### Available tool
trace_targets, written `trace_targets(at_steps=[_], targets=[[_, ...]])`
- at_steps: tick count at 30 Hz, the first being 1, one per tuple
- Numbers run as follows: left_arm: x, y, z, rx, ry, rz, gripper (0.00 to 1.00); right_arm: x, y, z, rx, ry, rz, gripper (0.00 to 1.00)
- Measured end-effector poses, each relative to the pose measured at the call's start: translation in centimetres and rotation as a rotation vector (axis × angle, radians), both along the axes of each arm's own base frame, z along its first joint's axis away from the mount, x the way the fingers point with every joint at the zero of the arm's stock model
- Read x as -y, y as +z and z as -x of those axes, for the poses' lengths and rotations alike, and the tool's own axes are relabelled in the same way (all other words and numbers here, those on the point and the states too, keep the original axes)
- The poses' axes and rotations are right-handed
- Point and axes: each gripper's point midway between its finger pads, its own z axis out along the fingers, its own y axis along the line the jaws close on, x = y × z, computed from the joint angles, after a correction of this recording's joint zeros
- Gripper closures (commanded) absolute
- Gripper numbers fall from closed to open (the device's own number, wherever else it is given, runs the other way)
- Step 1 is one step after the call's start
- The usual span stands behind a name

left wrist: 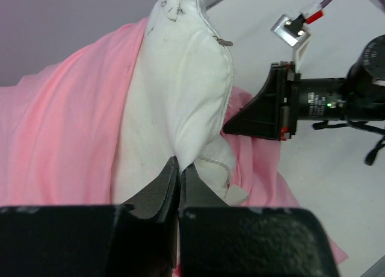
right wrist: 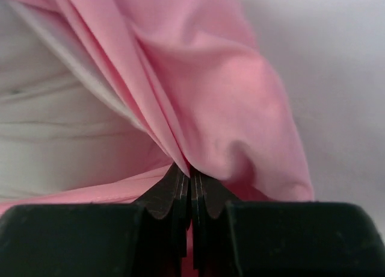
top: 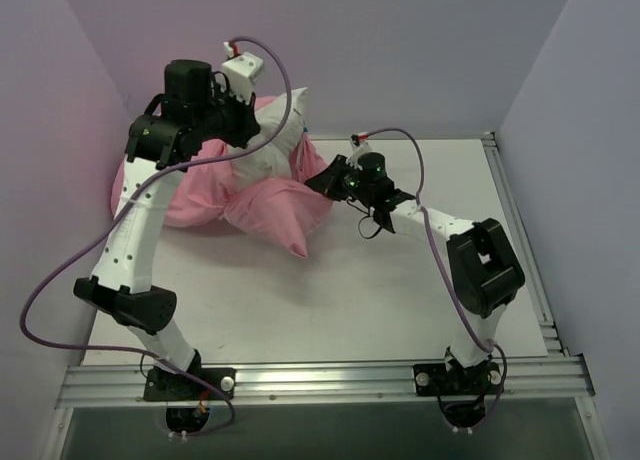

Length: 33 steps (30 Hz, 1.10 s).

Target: Remove the pillowcase from the pillow

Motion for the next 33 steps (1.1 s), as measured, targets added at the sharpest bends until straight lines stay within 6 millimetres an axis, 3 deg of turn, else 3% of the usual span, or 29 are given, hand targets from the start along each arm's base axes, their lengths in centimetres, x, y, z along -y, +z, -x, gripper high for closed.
trace_targets(at_steps=[3, 6, 7, 10, 14, 17, 22, 25, 29, 33], targets=[[-0.9, 2.2, 1.1, 0.016, 0.002, 0.044, 0.98, -1.3, 1.2, -1.2, 0.043, 0.025, -0.035, 1.00], [-1.2, 2.4, 1.5, 0.017, 0.006, 0.043, 0.98, -1.9, 1.9, -1.8, 0.069, 0.031, -0.046, 1.00], [-1.2, 2.2, 1.4, 0.016, 0.010, 0.040, 0.98, -2.0, 1.8, -1.7, 0.074, 0.034, -0.042, 0.94], [-1.1, 0.8, 0.7, 0.003, 0.019, 0.032, 0.98, -2.4, 0.9, -1.0, 0.067, 0.051, 0.000, 0.59], [-0.8, -0.4, -0.5, -0.005, 0.031, 0.032, 0.98, -0.6, -0.8, 0.1, 0.040, 0.029, 0.147, 0.36], [-0.1, -0.5, -1.5, 0.010, 0.036, 0.045, 0.98, 1.7, 1.3, 0.7, 0.077, -0.002, 0.256, 0.32], [1.1, -0.7, -3.4, 0.028, 0.040, 0.059, 0.98, 2.9, 8.7, 2.2, 0.228, -0.023, 0.315, 0.31], [1.5, -1.1, -3.9, 0.027, 0.041, 0.060, 0.98, 0.9, 11.3, 5.1, 0.298, 0.019, 0.314, 0.31], [1.9, -1.3, -4.0, 0.019, 0.042, 0.063, 0.98, -2.3, 12.2, 7.8, 0.337, 0.081, 0.340, 0.31], [1.9, -1.3, -4.0, 0.021, 0.048, 0.065, 0.98, -4.4, 12.7, 8.5, 0.365, 0.110, 0.354, 0.31]])
